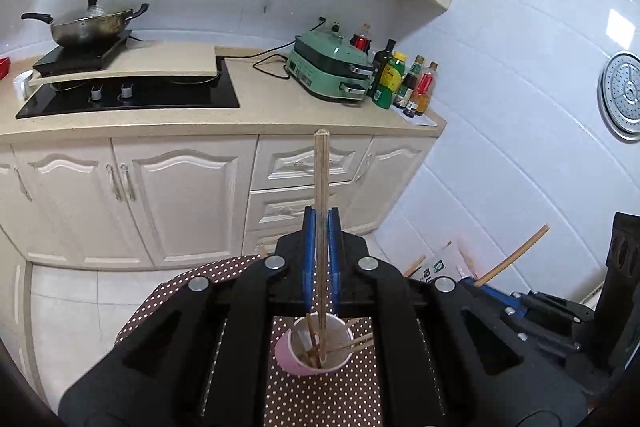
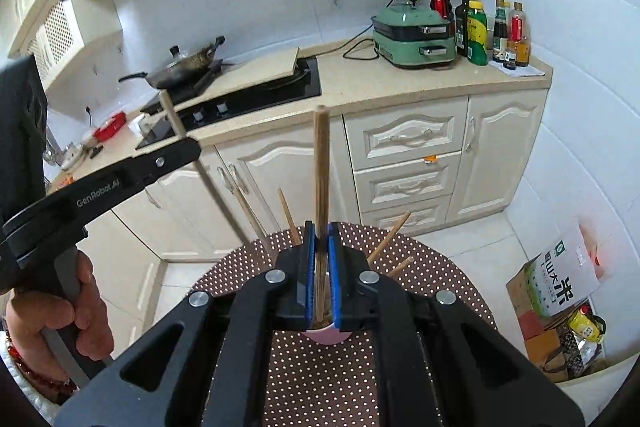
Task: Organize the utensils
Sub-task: 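Lift the chopstick and lower it into the pink cup with the right gripper, then open the right gripper and move it back to the chopstick pile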
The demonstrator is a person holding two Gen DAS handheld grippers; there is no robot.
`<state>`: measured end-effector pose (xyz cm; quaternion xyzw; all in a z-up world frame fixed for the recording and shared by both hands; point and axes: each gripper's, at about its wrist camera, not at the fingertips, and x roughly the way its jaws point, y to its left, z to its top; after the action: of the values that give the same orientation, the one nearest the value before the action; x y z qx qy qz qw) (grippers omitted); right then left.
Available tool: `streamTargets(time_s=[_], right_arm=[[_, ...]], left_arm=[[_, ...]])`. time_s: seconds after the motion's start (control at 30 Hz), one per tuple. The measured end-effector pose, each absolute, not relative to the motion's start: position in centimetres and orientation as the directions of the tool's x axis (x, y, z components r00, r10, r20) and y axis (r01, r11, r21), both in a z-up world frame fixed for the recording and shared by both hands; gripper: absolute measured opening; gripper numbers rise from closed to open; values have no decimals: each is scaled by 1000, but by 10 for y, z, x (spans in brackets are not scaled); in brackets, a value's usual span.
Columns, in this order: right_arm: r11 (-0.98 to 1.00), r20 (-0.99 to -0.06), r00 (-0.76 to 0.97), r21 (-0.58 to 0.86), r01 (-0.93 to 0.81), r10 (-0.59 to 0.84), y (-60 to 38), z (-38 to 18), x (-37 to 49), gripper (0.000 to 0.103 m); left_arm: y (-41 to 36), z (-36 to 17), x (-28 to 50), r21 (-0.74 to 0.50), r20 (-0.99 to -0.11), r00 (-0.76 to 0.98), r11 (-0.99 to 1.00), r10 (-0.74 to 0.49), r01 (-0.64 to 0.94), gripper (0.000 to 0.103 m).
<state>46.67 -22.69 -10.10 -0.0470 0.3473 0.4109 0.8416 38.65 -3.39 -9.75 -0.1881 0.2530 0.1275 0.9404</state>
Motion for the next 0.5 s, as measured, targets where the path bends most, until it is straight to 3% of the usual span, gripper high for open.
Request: streamTargets(time_s=[0.5], right_arm=[[664,-696,391,164,-730,602,-222,-148,449,5]], left_arm=[[-51,-166,377,-234,-615,778,912,129,-336,6]])
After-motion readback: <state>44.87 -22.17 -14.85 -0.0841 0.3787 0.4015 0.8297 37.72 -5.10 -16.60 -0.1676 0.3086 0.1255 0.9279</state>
